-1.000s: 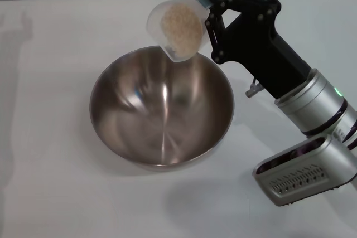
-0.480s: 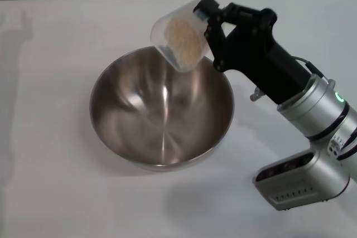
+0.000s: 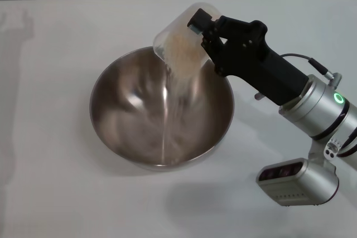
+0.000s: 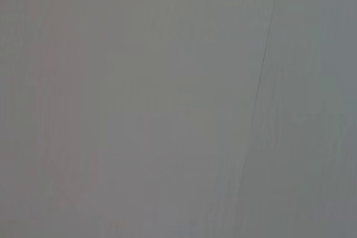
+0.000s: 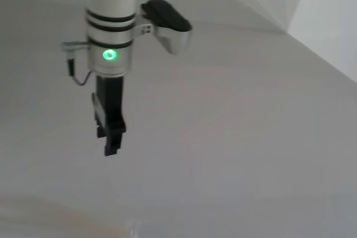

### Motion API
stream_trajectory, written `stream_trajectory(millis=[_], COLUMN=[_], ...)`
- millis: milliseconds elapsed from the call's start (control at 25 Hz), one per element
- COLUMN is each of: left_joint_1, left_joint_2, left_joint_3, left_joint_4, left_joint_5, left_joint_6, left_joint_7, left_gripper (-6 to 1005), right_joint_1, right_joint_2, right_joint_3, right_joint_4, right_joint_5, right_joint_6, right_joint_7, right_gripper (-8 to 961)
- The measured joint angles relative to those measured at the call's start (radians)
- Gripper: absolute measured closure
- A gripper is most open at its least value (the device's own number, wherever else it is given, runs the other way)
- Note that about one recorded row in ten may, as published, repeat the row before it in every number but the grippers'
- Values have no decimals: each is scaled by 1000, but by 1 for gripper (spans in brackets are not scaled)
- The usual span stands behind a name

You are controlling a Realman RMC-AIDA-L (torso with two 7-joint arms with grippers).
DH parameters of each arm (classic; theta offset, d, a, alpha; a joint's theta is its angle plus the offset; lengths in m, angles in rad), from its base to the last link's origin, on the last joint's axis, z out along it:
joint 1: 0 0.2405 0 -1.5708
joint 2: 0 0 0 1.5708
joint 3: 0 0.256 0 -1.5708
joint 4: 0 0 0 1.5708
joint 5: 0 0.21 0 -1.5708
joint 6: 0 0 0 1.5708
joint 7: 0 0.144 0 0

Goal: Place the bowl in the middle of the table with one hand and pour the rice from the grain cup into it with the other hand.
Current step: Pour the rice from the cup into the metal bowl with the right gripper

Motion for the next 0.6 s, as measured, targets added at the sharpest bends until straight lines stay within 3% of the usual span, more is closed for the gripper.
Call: stream_trajectory(millis=[600], left_joint_1=[-13], left_joint_2=[0], left_joint_3=[0], left_joint_4=[0], left_joint_5=[0], left_joint_6=[0], left_joint_7=[0], left_gripper=[496], right_joint_1=[23], right_joint_2=[-2], right_joint_3=[-3], right_joint_4=[-67], right_joint_5=[-28], right_joint_6=[1], right_joint_7=[-98], right_gripper=[936])
